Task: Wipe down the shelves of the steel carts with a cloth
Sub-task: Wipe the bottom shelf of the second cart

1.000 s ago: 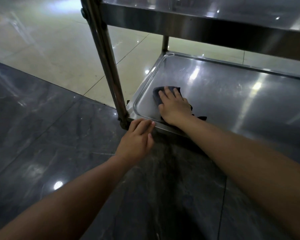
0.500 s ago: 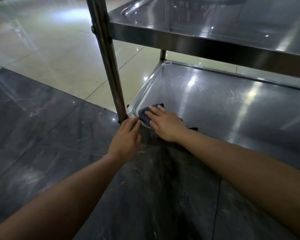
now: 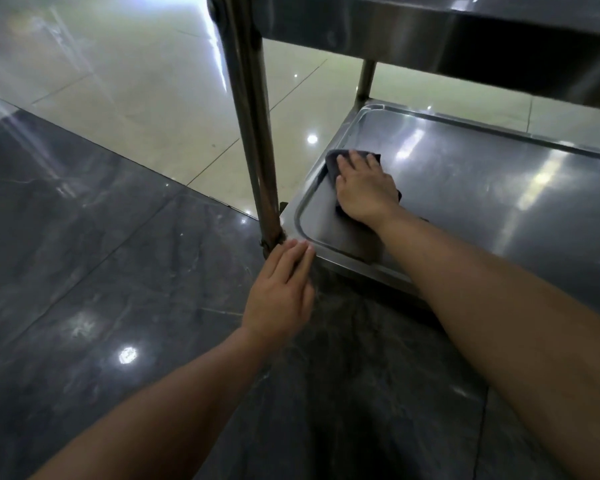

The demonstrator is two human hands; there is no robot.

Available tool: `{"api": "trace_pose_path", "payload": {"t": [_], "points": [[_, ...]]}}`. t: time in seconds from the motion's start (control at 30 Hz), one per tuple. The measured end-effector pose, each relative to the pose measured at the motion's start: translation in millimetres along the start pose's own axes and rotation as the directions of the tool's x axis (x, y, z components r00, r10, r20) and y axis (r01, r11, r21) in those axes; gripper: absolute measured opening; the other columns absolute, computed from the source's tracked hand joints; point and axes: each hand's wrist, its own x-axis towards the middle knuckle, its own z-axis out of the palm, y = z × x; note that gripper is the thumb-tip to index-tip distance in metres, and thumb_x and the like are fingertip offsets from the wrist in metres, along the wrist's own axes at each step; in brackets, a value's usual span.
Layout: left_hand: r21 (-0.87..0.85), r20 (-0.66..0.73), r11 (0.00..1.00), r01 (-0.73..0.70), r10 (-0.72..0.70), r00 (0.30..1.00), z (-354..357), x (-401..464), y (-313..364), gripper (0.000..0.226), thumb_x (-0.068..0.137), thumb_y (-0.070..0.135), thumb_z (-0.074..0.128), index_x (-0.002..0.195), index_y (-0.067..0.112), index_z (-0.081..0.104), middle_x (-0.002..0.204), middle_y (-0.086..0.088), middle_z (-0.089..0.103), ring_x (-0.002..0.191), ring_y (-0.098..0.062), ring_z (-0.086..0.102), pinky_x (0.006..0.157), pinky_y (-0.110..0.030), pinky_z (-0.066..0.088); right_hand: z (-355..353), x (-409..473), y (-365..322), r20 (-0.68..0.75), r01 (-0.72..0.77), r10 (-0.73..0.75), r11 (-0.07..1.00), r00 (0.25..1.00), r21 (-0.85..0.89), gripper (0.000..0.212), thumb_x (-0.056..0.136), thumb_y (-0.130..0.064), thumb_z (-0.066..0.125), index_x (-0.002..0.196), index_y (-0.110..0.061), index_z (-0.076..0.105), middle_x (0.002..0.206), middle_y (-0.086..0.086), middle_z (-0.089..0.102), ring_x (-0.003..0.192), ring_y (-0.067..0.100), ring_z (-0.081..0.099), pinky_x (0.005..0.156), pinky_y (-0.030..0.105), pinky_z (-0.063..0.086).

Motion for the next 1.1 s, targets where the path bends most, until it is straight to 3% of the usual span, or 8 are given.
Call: {"api": "trace_pose_path", "payload": {"t": [0.13, 0.33, 0.5, 0.73, 0.83, 1.0, 1.1], "points": [[-0.019, 0.014, 1.000, -0.004, 0.004, 1.000, 0.2, -2.6, -2.6, 0.052, 0.099, 0.023, 0.046, 0.146, 0.002, 0.051, 0.153, -0.016, 0.049, 0.148, -0.030, 0.035, 0.123, -0.045, 0.030, 0.0, -3.5, -14.8, 0.027, 0.045, -0.045, 0.999, 0.999, -0.013, 0.055, 0.106, -0.040, 0.020, 0.160, -0.028, 0.016, 0.168, -0.005, 0.008, 0.154, 0.027, 0.005, 0.118, 0.052, 0.021], [-0.055, 0.211, 0.997, 0.045, -0.033, 0.977, -23.3, -1.5, -13.5, 0.056, 0.102, 0.031, 0.037, 0.157, 0.018, 0.039, 0.164, 0.000, 0.033, 0.155, -0.014, 0.020, 0.125, -0.034, 0.019, 3.3, -47.9, -19.8, 0.088, 0.227, -0.226, 0.974, 0.970, -0.003, 0.053, 0.106, -0.040, 0.023, 0.158, -0.032, 0.018, 0.168, -0.008, 0.007, 0.154, 0.023, 0.005, 0.118, 0.053, 0.022], [-0.072, 0.199, 0.994, 0.078, -0.062, 0.978, -51.5, 7.2, 5.4, 0.052, 0.103, 0.030, 0.036, 0.150, 0.012, 0.048, 0.153, -0.008, 0.047, 0.144, -0.021, 0.041, 0.118, -0.041, 0.038, 1.6, -102.2, -14.6, 0.183, 0.359, -0.351, 0.933, 0.918, -0.006, 0.055, 0.106, -0.045, 0.025, 0.159, -0.036, 0.015, 0.168, -0.011, 0.001, 0.155, 0.022, 0.000, 0.122, 0.052, 0.017], [-0.021, 0.208, 0.992, -0.123, 0.125, 0.970, -36.4, 32.9, 77.2, 0.048, 0.103, 0.024, 0.040, 0.140, 0.000, 0.058, 0.142, -0.017, 0.058, 0.132, -0.034, 0.052, 0.115, -0.046, 0.040, -6.6, -177.9, 46.9, 0.138, 0.441, -0.432, 0.897, 0.891, -0.037, 0.066, 0.103, -0.047, 0.039, 0.160, -0.031, 0.010, 0.168, -0.006, 0.007, 0.152, 0.029, 0.015, 0.118, 0.051, 0.031], [-0.040, 0.244, 0.988, -0.146, 0.152, 0.958, -14.8, 43.1, 118.7, 0.049, 0.104, 0.027, 0.037, 0.141, 0.002, 0.057, 0.141, -0.016, 0.058, 0.131, -0.033, 0.051, 0.115, -0.046, 0.039, -9.5, -211.5, 103.4, 0.131, 0.391, -0.376, 0.913, 0.917, -0.119, 0.067, 0.102, -0.051, 0.040, 0.160, -0.032, 0.012, 0.168, -0.004, 0.011, 0.150, 0.030, 0.021, 0.115, 0.052, 0.036], [-0.149, 0.262, 0.961, -0.233, 0.265, 0.928, 35.2, 51.4, 192.2, 0.049, 0.103, 0.029, 0.038, 0.141, 0.005, 0.056, 0.143, -0.016, 0.056, 0.133, -0.034, 0.049, 0.113, -0.053, 0.042, -18.3, -297.0, 222.7, 0.031, 0.241, -0.240, 0.944, 0.970, -0.226, 0.061, 0.102, -0.053, 0.034, 0.155, -0.025, 0.034, 0.162, 0.005, 0.033, 0.141, 0.034, 0.041, 0.107, 0.052, 0.044], [-0.199, 0.219, 0.934, -0.297, 0.338, 0.915, 65.4, 46.5, 238.3, 0.048, 0.101, 0.028, 0.040, 0.139, 0.005, 0.058, 0.142, -0.015, 0.057, 0.133, -0.032, 0.045, 0.117, -0.045, 0.032, -26.5, -345.9, 283.3, -0.011, 0.121, -0.129, 0.954, 0.992, -0.274, 0.061, 0.102, -0.054, 0.037, 0.155, -0.024, 0.033, 0.162, 0.004, 0.032, 0.141, 0.033, 0.041, 0.106, 0.052, 0.044]]}}
